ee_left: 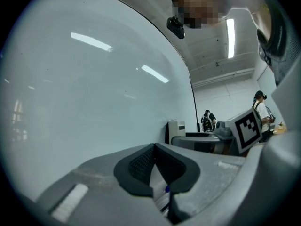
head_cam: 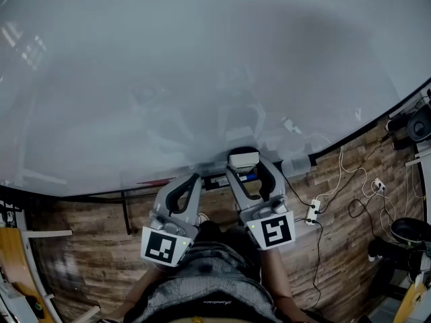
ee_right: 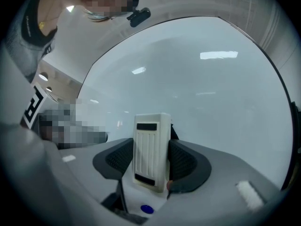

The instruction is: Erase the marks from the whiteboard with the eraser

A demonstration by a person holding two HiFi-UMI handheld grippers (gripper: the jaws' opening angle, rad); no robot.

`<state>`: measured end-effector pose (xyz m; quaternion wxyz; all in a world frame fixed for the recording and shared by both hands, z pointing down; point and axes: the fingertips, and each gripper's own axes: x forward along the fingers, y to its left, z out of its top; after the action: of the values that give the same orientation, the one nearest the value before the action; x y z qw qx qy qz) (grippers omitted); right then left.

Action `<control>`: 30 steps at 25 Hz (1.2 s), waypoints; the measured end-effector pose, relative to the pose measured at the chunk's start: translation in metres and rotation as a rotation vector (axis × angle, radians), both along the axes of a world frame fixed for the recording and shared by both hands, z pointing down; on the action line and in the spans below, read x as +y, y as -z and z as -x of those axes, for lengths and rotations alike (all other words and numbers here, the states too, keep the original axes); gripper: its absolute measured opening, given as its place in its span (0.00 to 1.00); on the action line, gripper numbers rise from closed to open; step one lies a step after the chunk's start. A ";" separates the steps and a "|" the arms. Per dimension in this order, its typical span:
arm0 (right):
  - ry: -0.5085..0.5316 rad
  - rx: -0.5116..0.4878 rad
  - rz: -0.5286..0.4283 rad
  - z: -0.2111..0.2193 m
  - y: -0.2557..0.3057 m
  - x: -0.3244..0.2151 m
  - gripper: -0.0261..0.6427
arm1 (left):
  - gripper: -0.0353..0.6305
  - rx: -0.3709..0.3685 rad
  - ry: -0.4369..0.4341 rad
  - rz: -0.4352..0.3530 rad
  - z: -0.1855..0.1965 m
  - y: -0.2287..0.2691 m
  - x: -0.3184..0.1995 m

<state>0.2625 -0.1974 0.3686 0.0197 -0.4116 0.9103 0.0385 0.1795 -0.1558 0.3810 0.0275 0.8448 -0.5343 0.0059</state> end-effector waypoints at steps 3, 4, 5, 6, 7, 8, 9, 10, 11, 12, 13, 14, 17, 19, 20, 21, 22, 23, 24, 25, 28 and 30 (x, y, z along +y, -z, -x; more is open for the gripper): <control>0.023 0.001 0.002 0.023 -0.004 0.009 0.40 | 0.06 -0.005 0.015 -0.001 0.015 -0.004 0.011; 0.028 0.000 0.003 0.029 -0.005 0.010 0.40 | 0.06 -0.005 0.022 -0.001 0.020 -0.005 0.014; 0.033 -0.002 0.004 0.034 -0.006 0.012 0.40 | 0.06 -0.004 0.030 0.000 0.024 -0.006 0.017; 0.039 -0.003 0.006 0.039 -0.006 0.013 0.40 | 0.06 -0.004 0.040 0.001 0.028 -0.006 0.020; 0.047 -0.004 0.007 0.043 -0.006 0.014 0.40 | 0.06 -0.002 0.050 0.001 0.033 -0.006 0.023; 0.057 -0.002 0.006 0.048 -0.006 0.016 0.40 | 0.06 -0.001 0.060 0.002 0.037 -0.006 0.027; 0.069 0.001 0.004 0.054 -0.006 0.017 0.40 | 0.06 0.001 0.070 0.002 0.042 -0.006 0.030; 0.081 0.005 0.002 0.059 -0.005 0.019 0.40 | 0.06 0.003 0.081 0.003 0.046 -0.006 0.033; 0.092 0.009 0.000 0.064 -0.005 0.021 0.40 | 0.06 0.006 0.094 0.003 0.050 -0.006 0.036; 0.101 0.012 0.001 0.068 -0.006 0.022 0.40 | 0.06 0.009 0.107 0.001 0.054 -0.006 0.037; 0.107 0.012 0.004 0.071 -0.007 0.023 0.40 | 0.06 0.013 0.121 -0.001 0.056 -0.006 0.038; 0.113 0.011 0.008 0.072 -0.007 0.022 0.40 | 0.06 0.017 0.134 -0.004 0.058 -0.006 0.039; 0.131 0.012 0.015 0.073 -0.008 0.020 0.40 | 0.06 0.027 0.171 -0.008 0.062 -0.005 0.040; 0.144 0.011 0.016 0.072 -0.007 0.020 0.40 | 0.06 0.029 0.198 -0.005 0.063 -0.004 0.041; 0.150 0.009 0.015 0.071 -0.006 0.020 0.40 | 0.06 0.030 0.211 -0.004 0.062 -0.002 0.043; 0.155 0.007 0.012 0.069 -0.004 0.020 0.40 | 0.06 0.030 0.223 -0.003 0.060 0.000 0.044; 0.161 0.004 0.011 0.067 -0.003 0.020 0.40 | 0.06 0.029 0.234 -0.003 0.059 0.001 0.045; 0.168 0.000 0.013 0.065 -0.002 0.020 0.40 | 0.06 0.025 0.245 -0.007 0.058 0.003 0.045; 0.177 -0.004 0.020 0.065 -0.002 0.020 0.40 | 0.06 0.021 0.255 -0.016 0.057 0.004 0.046; 0.189 -0.006 0.030 0.065 -0.002 0.020 0.40 | 0.06 0.020 0.267 -0.025 0.057 0.007 0.046; 0.229 -0.002 0.052 0.067 -0.002 0.022 0.40 | 0.06 0.019 0.319 -0.036 0.059 0.014 0.049; 0.245 -0.006 0.049 0.066 -0.001 0.022 0.40 | 0.06 0.014 0.357 -0.035 0.061 0.015 0.051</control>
<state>0.1962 -0.1756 0.3701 0.0167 -0.2978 0.9544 0.0123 0.1185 -0.1044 0.3660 0.0173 0.7370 -0.6755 -0.0143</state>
